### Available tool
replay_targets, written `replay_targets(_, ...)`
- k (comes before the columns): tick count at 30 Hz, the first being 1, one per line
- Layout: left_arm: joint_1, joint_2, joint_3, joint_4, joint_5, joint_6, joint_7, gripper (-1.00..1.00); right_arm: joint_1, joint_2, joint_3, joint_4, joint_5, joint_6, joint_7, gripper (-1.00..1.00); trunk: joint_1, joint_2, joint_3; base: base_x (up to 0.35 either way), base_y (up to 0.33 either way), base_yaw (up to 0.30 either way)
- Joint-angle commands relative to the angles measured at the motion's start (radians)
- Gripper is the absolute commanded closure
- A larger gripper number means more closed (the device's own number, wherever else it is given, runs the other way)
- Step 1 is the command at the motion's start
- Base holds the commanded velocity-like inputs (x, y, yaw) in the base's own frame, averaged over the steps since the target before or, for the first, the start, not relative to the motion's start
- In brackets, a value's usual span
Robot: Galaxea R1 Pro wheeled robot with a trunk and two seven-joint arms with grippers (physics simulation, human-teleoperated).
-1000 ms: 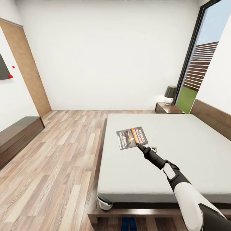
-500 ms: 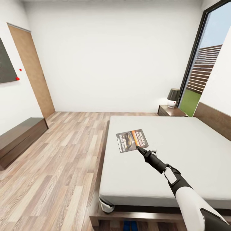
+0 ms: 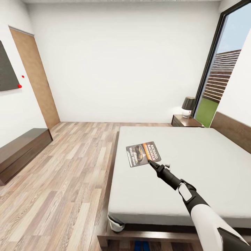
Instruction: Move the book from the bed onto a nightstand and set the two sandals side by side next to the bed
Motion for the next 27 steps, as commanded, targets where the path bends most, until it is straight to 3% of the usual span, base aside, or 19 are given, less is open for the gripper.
replay_targets(1,0.000,0.000,-0.009,0.001,0.007,-0.004,0.002,-1.00,0.004,0.000,-0.003,0.001,-0.004,0.008,0.002,1.00,0.001,-0.002,-0.001,0.000,0.000,0.002)
replay_targets(9,0.000,0.000,-0.009,0.001,0.007,-0.004,0.002,-1.00,0.047,0.000,-0.004,0.000,-0.005,0.007,0.005,1.00,0.001,-0.002,0.008,0.000,0.000,0.000)
replay_targets(27,0.000,0.000,-0.009,0.001,0.007,-0.004,0.002,-1.00,0.055,-0.001,-0.005,0.000,-0.006,0.007,0.006,1.00,0.001,-0.002,0.036,0.000,0.000,0.000)
